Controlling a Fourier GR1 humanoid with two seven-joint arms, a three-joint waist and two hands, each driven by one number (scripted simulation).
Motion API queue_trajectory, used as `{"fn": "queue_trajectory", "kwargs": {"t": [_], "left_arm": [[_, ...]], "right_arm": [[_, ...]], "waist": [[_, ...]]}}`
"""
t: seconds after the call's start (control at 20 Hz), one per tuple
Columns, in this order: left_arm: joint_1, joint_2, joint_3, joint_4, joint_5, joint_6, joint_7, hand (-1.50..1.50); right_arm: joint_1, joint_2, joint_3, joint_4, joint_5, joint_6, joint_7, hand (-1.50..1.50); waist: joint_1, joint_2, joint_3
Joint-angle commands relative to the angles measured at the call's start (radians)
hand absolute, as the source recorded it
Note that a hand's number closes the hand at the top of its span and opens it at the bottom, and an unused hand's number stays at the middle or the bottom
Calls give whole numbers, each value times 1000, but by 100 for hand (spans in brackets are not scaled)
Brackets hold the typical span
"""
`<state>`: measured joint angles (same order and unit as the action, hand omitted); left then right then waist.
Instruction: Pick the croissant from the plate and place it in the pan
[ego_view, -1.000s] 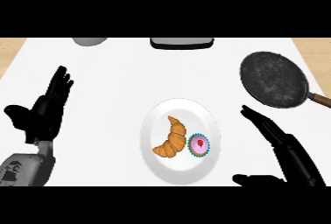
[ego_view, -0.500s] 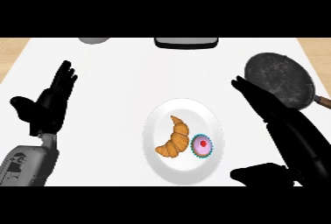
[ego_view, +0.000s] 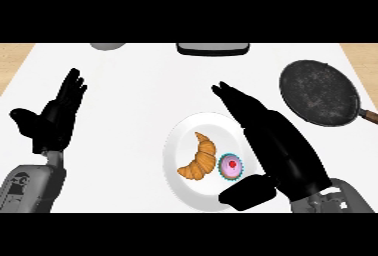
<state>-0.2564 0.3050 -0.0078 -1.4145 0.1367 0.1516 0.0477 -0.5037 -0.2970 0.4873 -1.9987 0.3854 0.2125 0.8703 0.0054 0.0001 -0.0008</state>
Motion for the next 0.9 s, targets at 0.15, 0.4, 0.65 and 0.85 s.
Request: {"fn": "queue_trajectory", "kwargs": {"t": [0.15, 0.4, 0.65, 0.85], "left_arm": [[38, -26, -1, -56, -26, -3, 14, 0], [49, -20, 31, -46, -36, -19, 2, 0], [1, -37, 38, -44, -36, -32, 39, 0], [18, -34, 65, -30, -41, -47, 35, 0]], "right_arm": [[-75, 158, 49, 110, 85, 70, 118, -150], [22, 169, 32, 179, 161, 35, 32, -150], [116, 159, 45, 155, 248, 29, 19, -150], [120, 144, -36, 218, 209, 94, -63, -150]], "waist": [[1, -2, 0], [-1, 0, 1], [-7, -1, 1], [-6, 0, 1]]}}
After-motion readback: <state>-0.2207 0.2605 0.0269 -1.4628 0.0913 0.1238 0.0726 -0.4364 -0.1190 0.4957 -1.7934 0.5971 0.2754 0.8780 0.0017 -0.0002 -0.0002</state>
